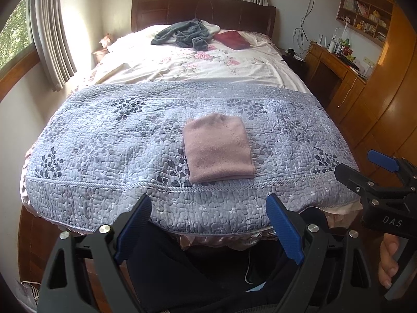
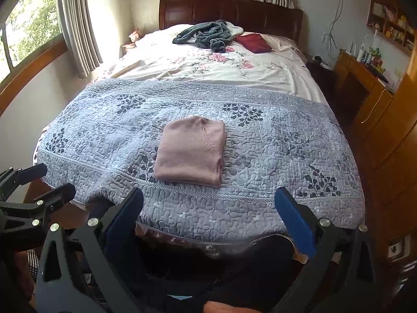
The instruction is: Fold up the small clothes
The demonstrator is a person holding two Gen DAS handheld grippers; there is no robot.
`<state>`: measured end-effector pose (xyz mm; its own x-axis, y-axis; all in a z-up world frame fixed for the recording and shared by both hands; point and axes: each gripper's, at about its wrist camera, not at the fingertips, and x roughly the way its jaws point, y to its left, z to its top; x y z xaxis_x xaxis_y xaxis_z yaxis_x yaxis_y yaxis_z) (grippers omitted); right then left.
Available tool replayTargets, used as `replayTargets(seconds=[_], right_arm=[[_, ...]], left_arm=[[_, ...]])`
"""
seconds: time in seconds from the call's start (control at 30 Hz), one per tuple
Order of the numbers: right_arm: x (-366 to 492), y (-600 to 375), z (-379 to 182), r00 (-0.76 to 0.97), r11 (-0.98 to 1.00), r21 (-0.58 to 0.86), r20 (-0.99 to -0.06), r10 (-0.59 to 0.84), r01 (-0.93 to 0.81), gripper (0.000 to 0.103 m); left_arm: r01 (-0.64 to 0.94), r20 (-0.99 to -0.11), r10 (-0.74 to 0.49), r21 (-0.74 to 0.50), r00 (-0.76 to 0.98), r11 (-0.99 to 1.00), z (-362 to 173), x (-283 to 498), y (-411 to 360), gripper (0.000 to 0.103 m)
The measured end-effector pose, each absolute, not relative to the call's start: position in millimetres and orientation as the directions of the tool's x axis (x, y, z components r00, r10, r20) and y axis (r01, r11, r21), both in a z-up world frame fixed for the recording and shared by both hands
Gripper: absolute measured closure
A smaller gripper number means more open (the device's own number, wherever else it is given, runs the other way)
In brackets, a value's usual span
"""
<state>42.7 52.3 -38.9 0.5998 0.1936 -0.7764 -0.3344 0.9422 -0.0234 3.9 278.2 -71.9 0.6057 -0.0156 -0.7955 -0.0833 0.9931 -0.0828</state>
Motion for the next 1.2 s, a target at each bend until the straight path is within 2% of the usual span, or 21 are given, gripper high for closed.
replayTargets(seconds=[1.2], right_arm=[[38.0,59.0,-42.7,0.606,0.937,-0.015,-0.766,0.214,-0.35,0.003]], left_arm=[[-0.108,-0.784,0.009,-0.075,0.62,0.991,-69.0,0.1,280.0,0.013]])
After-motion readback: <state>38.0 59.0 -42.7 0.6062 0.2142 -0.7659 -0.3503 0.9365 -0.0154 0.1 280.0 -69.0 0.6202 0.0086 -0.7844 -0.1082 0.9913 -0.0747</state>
